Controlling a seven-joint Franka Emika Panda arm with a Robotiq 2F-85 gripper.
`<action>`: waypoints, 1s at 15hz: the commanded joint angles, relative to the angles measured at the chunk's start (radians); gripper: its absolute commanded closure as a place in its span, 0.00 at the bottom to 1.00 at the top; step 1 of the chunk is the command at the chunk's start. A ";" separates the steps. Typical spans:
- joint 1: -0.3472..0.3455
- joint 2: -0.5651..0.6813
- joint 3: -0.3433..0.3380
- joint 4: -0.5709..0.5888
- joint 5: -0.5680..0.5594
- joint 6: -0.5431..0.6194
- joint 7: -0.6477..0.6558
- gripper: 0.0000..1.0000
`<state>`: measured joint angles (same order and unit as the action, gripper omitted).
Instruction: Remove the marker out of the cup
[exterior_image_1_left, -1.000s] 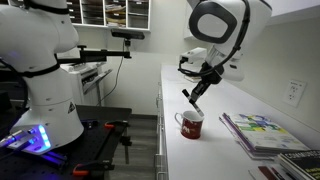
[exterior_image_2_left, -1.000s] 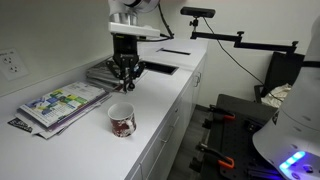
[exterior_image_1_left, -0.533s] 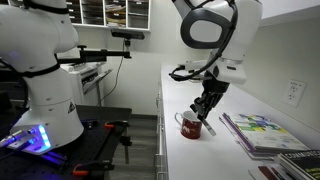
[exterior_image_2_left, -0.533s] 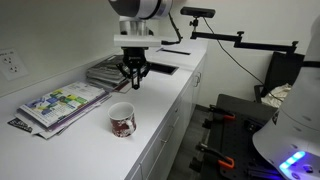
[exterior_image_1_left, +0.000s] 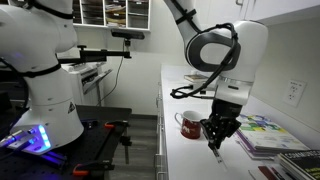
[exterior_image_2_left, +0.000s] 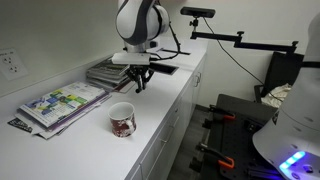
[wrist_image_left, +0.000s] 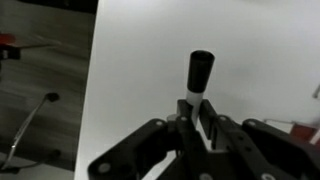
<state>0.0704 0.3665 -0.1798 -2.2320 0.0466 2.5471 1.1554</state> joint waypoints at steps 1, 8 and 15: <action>0.056 0.075 -0.083 0.079 -0.068 -0.023 0.222 0.95; 0.042 0.216 -0.176 0.181 -0.064 -0.084 0.518 0.95; 0.028 0.258 -0.173 0.206 -0.066 -0.122 0.667 0.95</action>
<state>0.0998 0.6251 -0.3561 -2.0464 -0.0194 2.4603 1.7753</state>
